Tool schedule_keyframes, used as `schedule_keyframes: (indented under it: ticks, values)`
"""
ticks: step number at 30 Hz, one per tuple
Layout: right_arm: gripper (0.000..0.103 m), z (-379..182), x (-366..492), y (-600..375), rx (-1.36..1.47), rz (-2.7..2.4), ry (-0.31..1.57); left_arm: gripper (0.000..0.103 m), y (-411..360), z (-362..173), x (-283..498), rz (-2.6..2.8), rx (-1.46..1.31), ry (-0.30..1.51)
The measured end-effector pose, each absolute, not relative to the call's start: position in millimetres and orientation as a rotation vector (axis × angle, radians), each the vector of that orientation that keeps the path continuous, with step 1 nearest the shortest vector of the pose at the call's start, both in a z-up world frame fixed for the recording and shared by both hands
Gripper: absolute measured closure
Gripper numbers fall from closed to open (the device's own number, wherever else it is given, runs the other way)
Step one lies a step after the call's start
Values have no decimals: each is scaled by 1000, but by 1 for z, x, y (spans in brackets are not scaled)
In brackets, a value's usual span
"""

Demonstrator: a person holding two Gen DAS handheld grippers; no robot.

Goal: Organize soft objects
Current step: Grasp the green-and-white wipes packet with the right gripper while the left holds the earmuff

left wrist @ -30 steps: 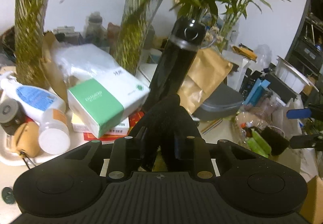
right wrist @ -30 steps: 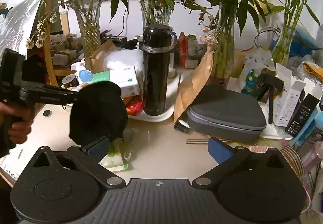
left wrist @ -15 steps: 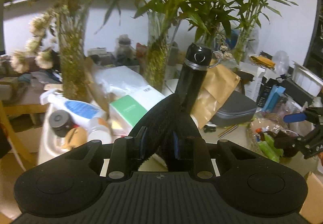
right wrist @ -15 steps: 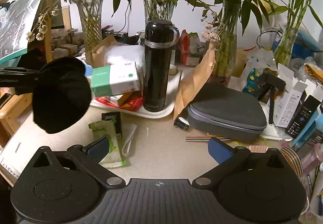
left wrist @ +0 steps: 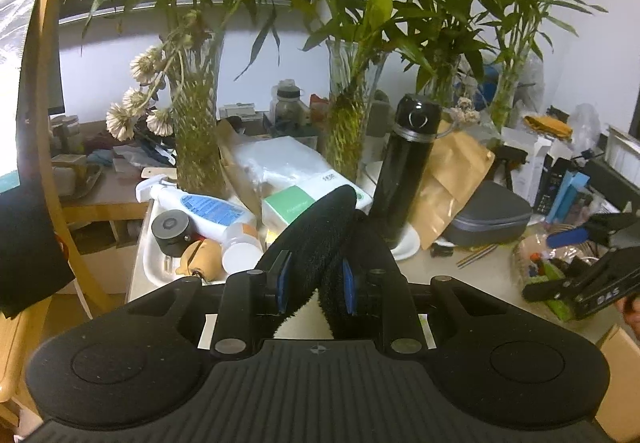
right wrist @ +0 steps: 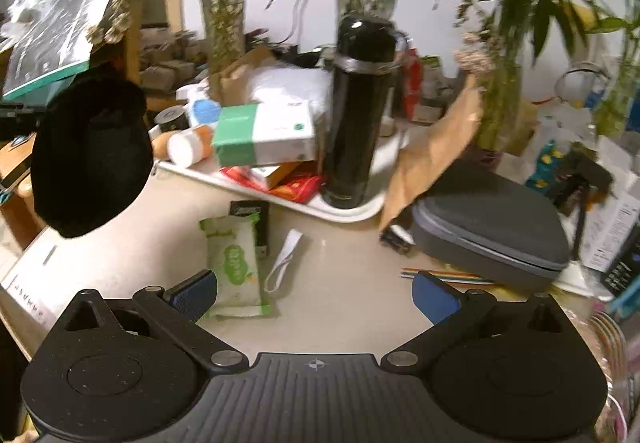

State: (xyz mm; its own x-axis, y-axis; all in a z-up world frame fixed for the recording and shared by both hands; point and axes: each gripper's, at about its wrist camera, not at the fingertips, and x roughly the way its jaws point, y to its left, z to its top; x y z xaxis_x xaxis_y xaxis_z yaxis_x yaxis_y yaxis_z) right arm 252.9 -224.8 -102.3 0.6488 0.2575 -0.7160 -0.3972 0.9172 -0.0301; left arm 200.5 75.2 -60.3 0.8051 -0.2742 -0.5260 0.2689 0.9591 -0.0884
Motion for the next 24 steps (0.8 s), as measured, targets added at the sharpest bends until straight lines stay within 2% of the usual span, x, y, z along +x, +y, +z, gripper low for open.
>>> schedule_keyframes:
  ticks: [14, 21, 24]
  values:
    - [0, -147, 301, -212, -130, 485, 1008, 77, 74, -57, 210, -279, -59, 574]
    - [1, -154, 305, -196, -184, 597, 971, 77, 74, -56, 214, -278, -76, 586]
    - [15, -161, 311, -190, -188, 640, 984, 77, 73, -55, 214, -286, -74, 586]
